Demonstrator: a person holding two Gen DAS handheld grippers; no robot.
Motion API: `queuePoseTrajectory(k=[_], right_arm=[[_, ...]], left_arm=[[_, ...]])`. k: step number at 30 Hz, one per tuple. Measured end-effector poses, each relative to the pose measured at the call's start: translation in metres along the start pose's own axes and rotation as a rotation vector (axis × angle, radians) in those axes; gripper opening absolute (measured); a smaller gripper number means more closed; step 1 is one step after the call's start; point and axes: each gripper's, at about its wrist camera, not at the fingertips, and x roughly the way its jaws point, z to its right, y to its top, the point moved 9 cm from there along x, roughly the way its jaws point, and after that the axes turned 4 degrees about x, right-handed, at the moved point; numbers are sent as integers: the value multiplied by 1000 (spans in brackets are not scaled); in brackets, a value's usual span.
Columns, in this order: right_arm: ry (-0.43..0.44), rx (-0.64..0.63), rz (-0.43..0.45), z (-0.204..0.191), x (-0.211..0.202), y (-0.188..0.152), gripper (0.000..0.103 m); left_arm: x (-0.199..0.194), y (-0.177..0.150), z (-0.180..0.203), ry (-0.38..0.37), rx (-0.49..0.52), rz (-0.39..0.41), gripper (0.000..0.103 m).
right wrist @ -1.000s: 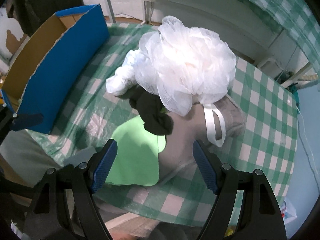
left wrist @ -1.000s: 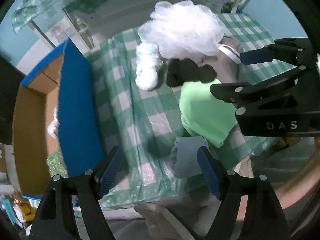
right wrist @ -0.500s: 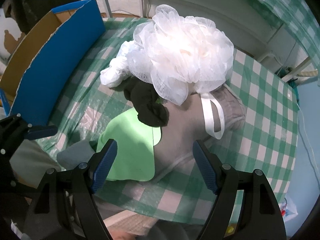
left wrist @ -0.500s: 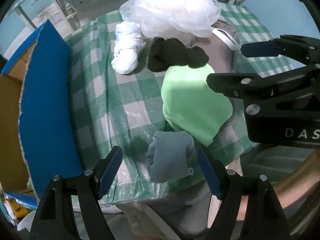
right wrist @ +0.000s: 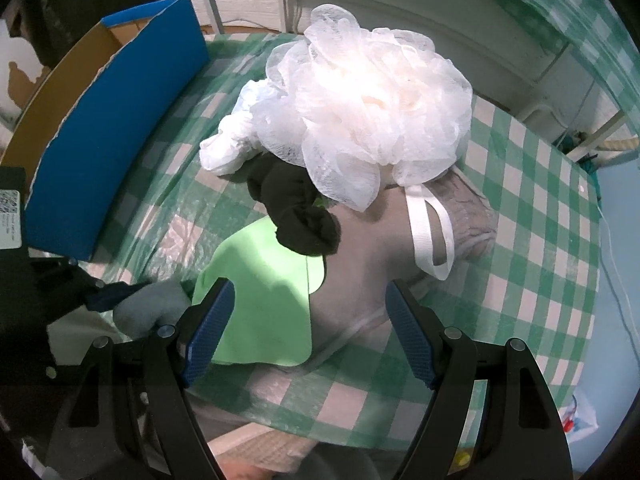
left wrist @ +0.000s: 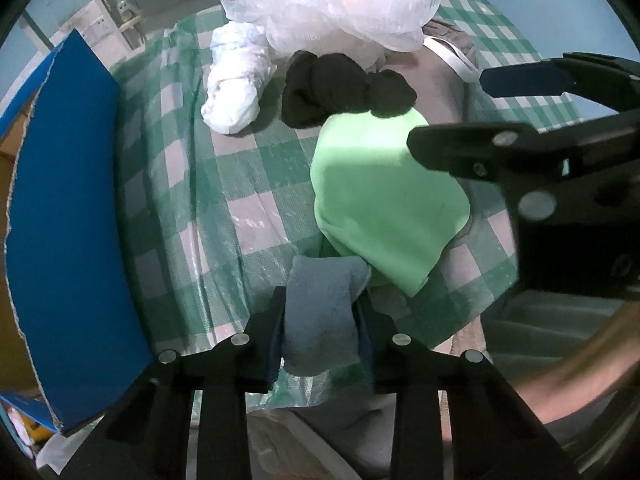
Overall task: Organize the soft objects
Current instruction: 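Lift the grey cloth with the left tool while the right tool reaches for the green felt sheet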
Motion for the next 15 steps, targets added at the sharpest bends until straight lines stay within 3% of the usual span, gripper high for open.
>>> queuePoseTrajectory(k=[9,15], right_arm=[[7,-20,-32,-12,18,-6,78],[6,-23,-69,-18,39,-10,78]], left_arm=[[-18,10,-40,142,-43,30,30],[-20,12,-64,169,-87,34,30]])
